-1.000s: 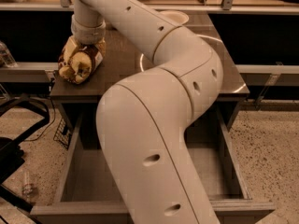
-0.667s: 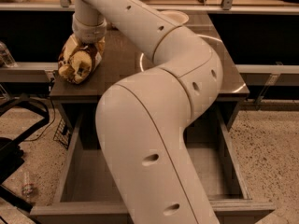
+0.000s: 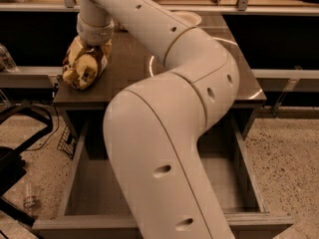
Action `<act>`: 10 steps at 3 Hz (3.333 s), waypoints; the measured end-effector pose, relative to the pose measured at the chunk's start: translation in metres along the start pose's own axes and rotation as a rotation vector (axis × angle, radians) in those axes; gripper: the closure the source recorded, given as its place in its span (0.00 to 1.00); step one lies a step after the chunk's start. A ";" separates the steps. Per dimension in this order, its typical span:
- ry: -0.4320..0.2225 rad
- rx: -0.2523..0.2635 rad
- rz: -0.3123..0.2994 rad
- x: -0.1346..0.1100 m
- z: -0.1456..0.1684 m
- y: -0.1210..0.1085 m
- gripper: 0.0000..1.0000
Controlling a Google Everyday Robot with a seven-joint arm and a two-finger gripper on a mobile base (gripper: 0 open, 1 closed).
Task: Place brown chip bag into top drawer
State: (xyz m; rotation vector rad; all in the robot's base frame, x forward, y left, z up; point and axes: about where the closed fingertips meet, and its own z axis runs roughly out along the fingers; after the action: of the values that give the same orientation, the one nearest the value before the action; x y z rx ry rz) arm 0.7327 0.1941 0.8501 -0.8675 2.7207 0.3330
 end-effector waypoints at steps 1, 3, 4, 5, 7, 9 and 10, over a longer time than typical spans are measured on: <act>-0.042 -0.022 0.003 0.025 -0.035 -0.027 1.00; -0.262 -0.275 -0.159 0.121 -0.120 -0.023 1.00; -0.354 -0.354 -0.194 0.173 -0.137 -0.024 1.00; -0.421 -0.359 -0.190 0.231 -0.140 -0.051 1.00; -0.377 -0.160 -0.231 0.362 -0.087 -0.146 1.00; -0.341 -0.068 -0.353 0.382 -0.062 -0.149 1.00; -0.295 0.009 -0.493 0.378 -0.057 -0.134 1.00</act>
Offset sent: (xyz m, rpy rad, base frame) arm -0.1053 -0.2936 0.0937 0.3650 -0.1793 0.1377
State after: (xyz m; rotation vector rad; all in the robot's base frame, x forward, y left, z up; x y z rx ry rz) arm 0.5045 -0.1302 0.7649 -1.3257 2.1516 0.3121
